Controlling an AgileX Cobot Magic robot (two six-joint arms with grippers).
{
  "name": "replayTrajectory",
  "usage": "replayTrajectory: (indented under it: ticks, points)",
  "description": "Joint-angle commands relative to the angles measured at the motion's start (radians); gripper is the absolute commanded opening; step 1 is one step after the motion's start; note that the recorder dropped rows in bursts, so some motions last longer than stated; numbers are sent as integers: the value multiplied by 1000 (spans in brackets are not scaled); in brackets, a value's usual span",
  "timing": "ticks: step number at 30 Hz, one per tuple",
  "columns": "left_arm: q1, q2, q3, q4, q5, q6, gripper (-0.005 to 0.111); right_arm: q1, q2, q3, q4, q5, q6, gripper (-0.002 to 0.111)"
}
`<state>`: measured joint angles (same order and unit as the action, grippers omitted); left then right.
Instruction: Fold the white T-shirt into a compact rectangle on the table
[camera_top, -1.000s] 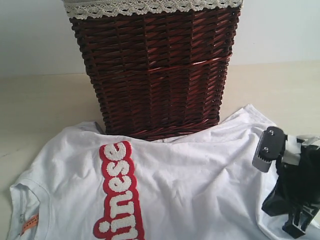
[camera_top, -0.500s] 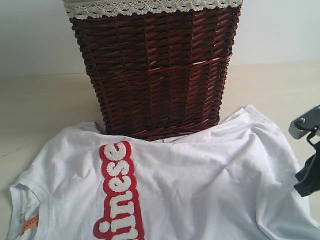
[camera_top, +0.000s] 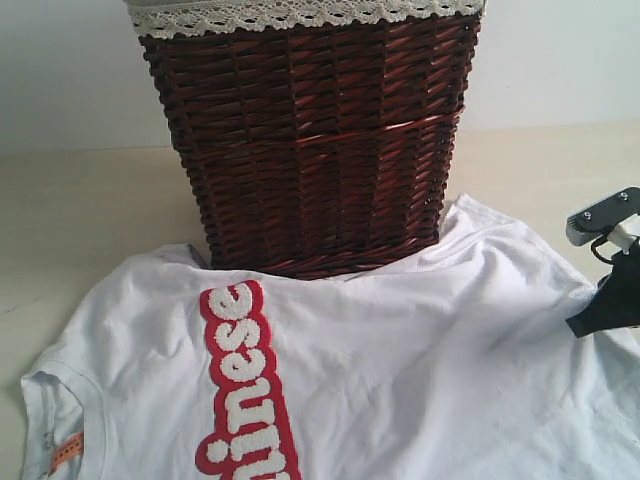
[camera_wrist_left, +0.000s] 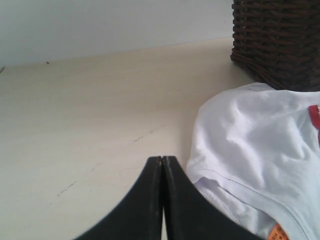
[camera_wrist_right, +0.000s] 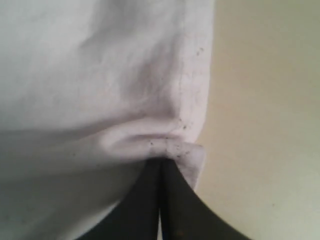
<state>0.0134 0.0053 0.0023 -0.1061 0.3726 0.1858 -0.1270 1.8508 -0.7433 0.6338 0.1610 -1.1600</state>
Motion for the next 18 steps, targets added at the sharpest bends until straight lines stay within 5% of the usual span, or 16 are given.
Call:
replayTrajectory:
  ticks: [1,8,18]
  points:
    - [-3,-5,-2,-6,-10,2,0,-4,-11,3,-38,38,31,0]
    - [-3,-5,-2,-6,-10,2,0,-8,-83,3,-204,337,116,0]
    - [-3,-5,-2,-6,-10,2,0,-8,-225,9,-189,319,131,0]
